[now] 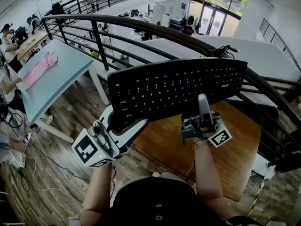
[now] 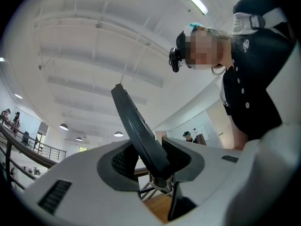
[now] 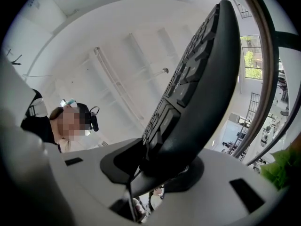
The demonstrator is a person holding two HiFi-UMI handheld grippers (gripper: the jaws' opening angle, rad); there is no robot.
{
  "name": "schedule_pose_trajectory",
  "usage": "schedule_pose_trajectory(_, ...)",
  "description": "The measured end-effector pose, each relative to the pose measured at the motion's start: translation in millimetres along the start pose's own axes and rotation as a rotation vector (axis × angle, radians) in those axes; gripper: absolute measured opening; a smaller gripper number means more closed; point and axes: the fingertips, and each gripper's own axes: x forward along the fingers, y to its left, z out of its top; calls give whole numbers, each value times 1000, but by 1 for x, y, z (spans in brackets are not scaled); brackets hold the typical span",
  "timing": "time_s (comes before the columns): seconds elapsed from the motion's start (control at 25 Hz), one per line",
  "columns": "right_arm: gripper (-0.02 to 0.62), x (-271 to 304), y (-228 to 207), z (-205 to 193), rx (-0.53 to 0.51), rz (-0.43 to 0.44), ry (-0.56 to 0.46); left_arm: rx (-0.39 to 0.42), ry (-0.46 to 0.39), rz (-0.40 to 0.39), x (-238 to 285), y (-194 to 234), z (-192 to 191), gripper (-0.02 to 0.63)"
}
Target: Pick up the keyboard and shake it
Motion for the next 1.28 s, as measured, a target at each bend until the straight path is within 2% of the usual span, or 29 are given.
schedule_pose_trajectory(0.2, 137, -12, -8, -4, -1, -10, 8, -21, 4, -4, -2, 1, -14, 163)
schedule_pose_trajectory(0.36, 137, -11, -1, -2, 7, -14, 12, -33, -4, -9, -2, -4, -9, 161)
schedule_pose_trajectory(0.56, 137, -5, -8, -4, -2, -37, 34, -62, -12, 0, -3, 9, -12, 161)
schedule_pose_trajectory(1.28, 138, -9, -11, -6, 16, -267, 185, -266, 27, 102, -6, 11, -25, 163)
